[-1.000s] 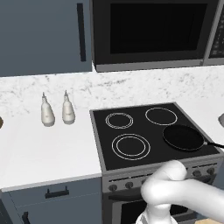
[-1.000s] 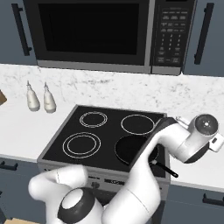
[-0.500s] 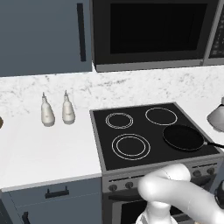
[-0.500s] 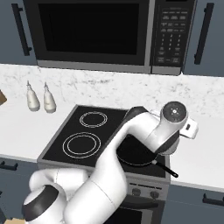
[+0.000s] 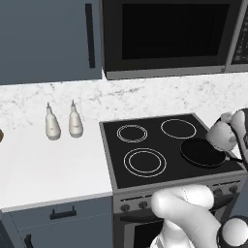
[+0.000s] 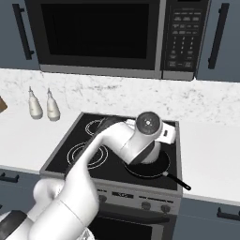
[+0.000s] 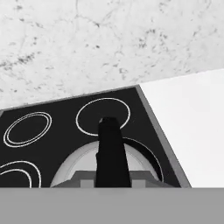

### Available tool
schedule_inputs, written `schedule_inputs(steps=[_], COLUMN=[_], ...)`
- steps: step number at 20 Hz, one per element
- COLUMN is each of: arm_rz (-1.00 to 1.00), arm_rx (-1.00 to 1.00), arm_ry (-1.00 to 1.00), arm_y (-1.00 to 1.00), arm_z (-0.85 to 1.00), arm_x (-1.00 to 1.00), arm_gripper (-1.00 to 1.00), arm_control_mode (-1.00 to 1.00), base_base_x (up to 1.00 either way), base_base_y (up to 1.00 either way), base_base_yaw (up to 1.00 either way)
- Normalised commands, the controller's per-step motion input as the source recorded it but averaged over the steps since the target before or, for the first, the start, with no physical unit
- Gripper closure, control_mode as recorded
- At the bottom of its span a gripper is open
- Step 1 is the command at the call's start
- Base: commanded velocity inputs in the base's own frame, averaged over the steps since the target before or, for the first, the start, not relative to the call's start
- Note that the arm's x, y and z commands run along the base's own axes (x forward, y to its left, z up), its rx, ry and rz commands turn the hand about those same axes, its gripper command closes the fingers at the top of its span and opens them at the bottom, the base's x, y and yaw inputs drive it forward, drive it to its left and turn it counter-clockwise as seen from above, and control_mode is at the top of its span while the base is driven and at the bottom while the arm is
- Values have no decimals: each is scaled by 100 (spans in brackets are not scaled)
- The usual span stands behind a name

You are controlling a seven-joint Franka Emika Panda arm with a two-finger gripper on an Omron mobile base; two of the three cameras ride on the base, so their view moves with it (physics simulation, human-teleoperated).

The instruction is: Pick the kettle from the counter and place it on a stove burner. Then turn the burner on.

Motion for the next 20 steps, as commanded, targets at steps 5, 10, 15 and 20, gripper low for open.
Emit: schedule_inputs(steps=[5,10,15,20], arm_rz=[21,15,13,14], arm_rx=[0,0,-4,-3], arm_ry=[-6,-1,0,0], arm_y=[100,100,94,84], arm_z=[1,0,0,0], arm_x=[-4,0,-3,0], arm_gripper=[100,100,100,100], arm_control_mode=[-100,-100,-100,-100], base_base_x=[0,0,0,0], base_base_y=[0,0,0,0], base_base_yaw=[0,0,0,0])
